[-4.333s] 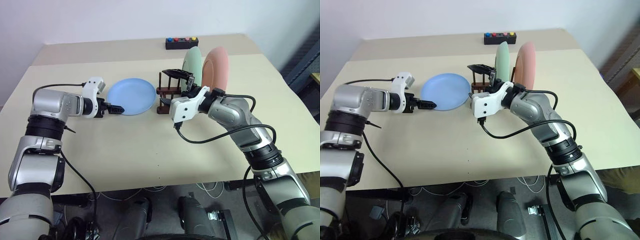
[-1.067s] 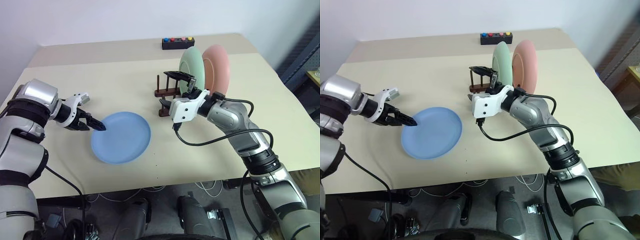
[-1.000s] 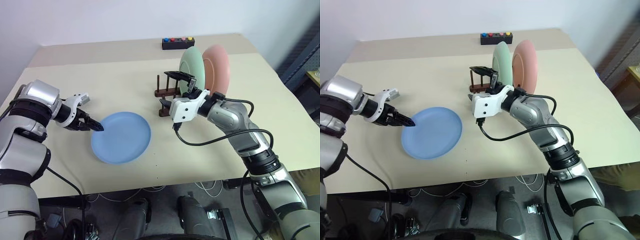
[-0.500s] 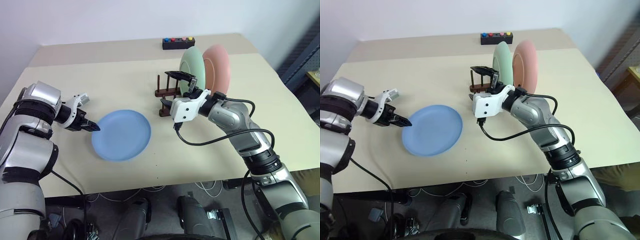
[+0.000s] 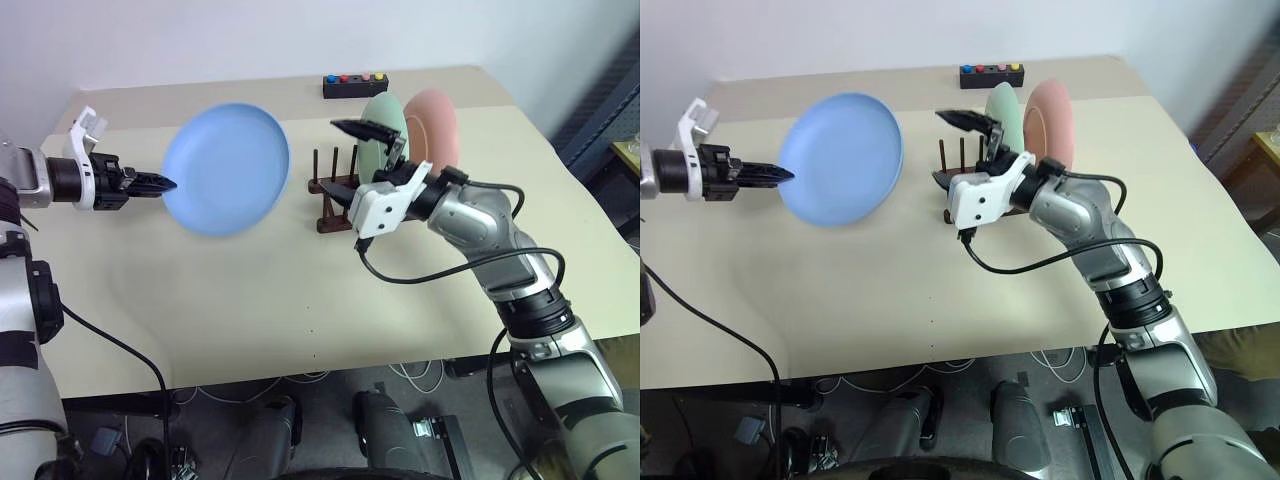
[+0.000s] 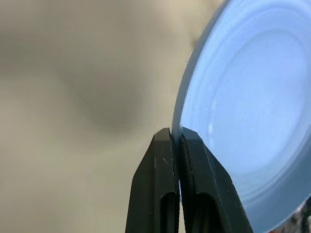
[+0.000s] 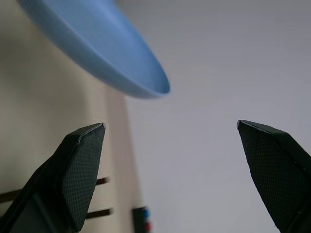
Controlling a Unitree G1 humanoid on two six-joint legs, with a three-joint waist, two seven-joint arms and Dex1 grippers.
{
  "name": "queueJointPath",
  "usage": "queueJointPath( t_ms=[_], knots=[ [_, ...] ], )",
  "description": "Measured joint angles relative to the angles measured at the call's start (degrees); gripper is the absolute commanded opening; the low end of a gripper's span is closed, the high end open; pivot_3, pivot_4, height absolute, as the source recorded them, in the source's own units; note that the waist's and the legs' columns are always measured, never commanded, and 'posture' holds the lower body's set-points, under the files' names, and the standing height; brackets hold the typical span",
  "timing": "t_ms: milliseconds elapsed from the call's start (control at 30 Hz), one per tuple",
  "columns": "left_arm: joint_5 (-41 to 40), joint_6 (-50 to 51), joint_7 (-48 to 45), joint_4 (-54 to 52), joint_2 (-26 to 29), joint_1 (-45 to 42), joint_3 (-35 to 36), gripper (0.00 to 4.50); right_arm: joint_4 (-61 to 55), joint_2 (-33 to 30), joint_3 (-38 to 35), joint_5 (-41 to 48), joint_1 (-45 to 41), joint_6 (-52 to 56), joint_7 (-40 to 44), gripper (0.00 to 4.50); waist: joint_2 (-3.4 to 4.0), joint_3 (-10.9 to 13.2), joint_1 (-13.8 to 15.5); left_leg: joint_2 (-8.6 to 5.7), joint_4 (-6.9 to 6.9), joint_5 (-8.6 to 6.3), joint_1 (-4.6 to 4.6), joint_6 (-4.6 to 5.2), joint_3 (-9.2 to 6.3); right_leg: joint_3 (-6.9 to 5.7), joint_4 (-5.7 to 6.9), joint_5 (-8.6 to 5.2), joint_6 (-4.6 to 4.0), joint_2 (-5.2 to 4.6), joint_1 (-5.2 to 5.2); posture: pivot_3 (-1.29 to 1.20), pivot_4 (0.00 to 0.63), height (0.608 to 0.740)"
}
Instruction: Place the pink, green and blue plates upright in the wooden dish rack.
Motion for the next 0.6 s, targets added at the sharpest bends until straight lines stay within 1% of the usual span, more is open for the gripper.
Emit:
queueJointPath(
  t_ms=[67, 100, 133, 167, 233, 267, 367, 467, 600],
  knots=[
    [-1.8, -2.8, 8.0, -1.5, -2.7, 2.3, 9.7, 0.03, 1.0, -0.7, -0.4, -1.9, -1.1, -1.4, -1.7, 4.5, -0.01, 0.0, 0.1, 0.0, 0.03, 0.02, -0.01, -0.04, -0.02, -0.01, 0.03, 0.0, -0.01, -0.01, -0.03, 0.0, 0.15, 0.74],
    [-3.1, -5.7, 13.8, -3.2, -5.2, 3.5, 16.6, 0.03, 1.6, -1.4, -0.4, -3.0, -1.4, -2.3, -2.4, 4.5, -0.03, 0.0, 0.3, 0.01, 0.05, 0.03, -0.02, -0.06, -0.03, -0.02, 0.0, 0.01, -0.01, -0.02, -0.02, 0.0, 0.15, 0.74],
    [-4.2, -7.6, 17.7, -4.5, -6.8, 4.0, 20.8, 0.03, 2.0, -1.7, -0.4, -3.8, -1.5, -2.9, -2.6, 4.5, -0.11, 0.0, 0.4, 0.0, 0.07, 0.04, -0.03, -0.08, -0.03, -0.02, 0.01, 0.01, -0.01, -0.03, -0.02, 0.0, 0.15, 0.74],
    [-5.8, -10.1, 23.1, -7.9, -9.8, 4.7, 27.2, 0.03, 2.5, -2.2, -0.2, -4.6, -1.5, -3.8, -2.8, 4.5, -0.18, 0.0, 0.5, 0.0, 0.1, 0.04, -0.06, -0.08, -0.03, -0.03, -0.02, 0.02, -0.01, -0.04, 0.0, 0.0, 0.15, 0.74],
    [-7.7, -14.4, 29.3, -16.7, -14.7, 6.9, 32.6, 0.03, 2.9, -2.4, 0.0, -5.7, -1.6, -5.1, -2.9, 4.5, -0.21, 0.0, 0.5, -0.01, 0.12, 0.03, -0.07, -0.08, 0.09, -0.02, -0.02, 0.02, 0.0, -0.14, 0.01, 0.0, 0.15, 0.74],
    [-9.2, -15.4, 32.6, -22.3, -18.4, 8.1, 35.4, 0.03, 3.2, -3.0, 0.4, -6.5, -1.6, -6.0, -2.9, 4.5, -0.22, 0.0, 0.6, -0.02, 0.12, 0.03, -0.08, -0.08, 0.11, -0.02, -0.04, 0.02, 0.0, -0.15, 0.03, 0.0, 0.15, 0.74],
    [-13.6, -15.7, 39.5, -33.5, -27.1, 11.9, 39.2, 0.03, 3.2, -4.0, 1.6, -8.5, -1.8, -7.9, -2.9, 4.5, -0.23, 0.0, 0.5, -0.02, 0.15, 0.03, -0.07, -0.06, 0.12, -0.02, -0.03, 0.03, 0.0, -0.15, 0.04, 0.0, 0.15, 0.74],
    [-17.0, -14.8, 45.2, -39.4, -33.4, 14.3, 41.2, 0.03, 3.1, -4.0, 2.2, -11.7, -1.8, -8.5, -3.3, 4.5, -0.24, 0.0, 0.3, -0.01, 0.16, 0.02, -0.07, -0.06, 0.11, -0.02, -0.01, 0.03, 0.0, -0.12, 0.03, 0.0, 0.15, 0.74],
    [-24.2, -14.7, 54.4, -50.1, -45.8, 16.7, 43.5, 0.03, 3.2, -3.9, 2.9, -19.2, -4.2, -7.4, -6.6, 4.5, -0.25, 0.0, 0.4, -0.01, 0.16, 0.03, -0.07, -0.07, 0.14, -0.01, -0.02, 0.03, 0.0, -0.13, 0.03, 0.0, 0.15, 0.74]
  ],
)
